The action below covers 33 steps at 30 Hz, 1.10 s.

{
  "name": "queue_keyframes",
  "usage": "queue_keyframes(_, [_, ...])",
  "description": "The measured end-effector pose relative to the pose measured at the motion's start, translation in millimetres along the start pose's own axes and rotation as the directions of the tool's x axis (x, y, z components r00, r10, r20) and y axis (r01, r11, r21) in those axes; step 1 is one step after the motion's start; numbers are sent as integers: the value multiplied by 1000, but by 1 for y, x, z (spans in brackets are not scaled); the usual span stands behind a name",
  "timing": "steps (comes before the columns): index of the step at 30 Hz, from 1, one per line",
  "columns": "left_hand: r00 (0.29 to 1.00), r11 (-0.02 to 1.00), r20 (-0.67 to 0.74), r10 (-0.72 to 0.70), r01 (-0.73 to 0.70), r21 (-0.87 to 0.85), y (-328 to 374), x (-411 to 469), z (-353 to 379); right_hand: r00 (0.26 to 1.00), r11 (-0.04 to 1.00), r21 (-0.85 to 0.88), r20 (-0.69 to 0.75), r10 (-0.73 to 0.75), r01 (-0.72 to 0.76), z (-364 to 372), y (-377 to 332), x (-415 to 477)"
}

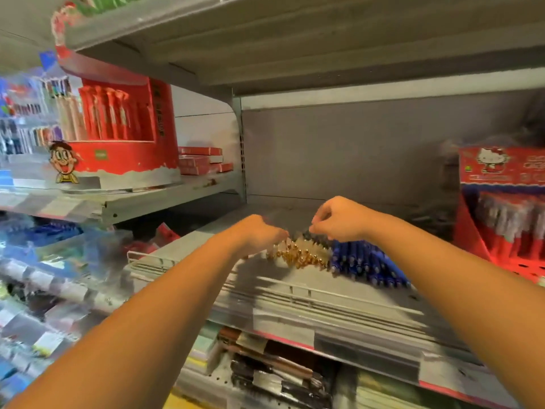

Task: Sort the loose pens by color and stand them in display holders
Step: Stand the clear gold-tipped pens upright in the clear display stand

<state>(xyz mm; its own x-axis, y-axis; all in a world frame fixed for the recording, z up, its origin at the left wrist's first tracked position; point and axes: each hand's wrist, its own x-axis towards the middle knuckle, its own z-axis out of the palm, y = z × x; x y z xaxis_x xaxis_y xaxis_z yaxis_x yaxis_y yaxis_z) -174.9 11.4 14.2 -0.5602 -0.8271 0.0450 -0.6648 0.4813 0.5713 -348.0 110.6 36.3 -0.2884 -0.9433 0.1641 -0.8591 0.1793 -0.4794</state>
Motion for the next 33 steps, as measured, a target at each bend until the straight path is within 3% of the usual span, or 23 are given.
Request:
queue_keyframes(3, [991, 995, 90, -101, 101, 7, 0, 34, 8, 986, 974, -220, 148, 81, -47, 3, 0, 32])
queue_keyframes(6, [985, 994, 144, -92, 81, 78, 8, 65, 16, 959, 935, -352, 247, 137, -43, 7, 6, 59])
queue_keyframes(12, [873, 976, 438, -216, 176, 131, 16, 107, 16, 941, 940, -338, 305, 149, -39, 11, 15, 81])
queue_keyframes(19, [808, 969, 536, -246, 207, 133, 11, 134, 9, 919, 914, -395, 321, 228, -89, 22, 6, 78])
queue_keyframes(24, [802, 988, 578, -150, 101, 116, 7, 138, 7, 891, 887, -420, 307, 336, -190, 30, -9, 73])
queue_keyframes(29, [780, 973, 626, -15, -134, 191, 15, 122, 7, 860, 832, -461, 239, 450, -308, 39, -24, 77])
queue_keyframes(33, [752, 968, 656, 68, -209, 139, 12, 119, 2, 853, 834, -414, 210, 478, -365, 42, -25, 75])
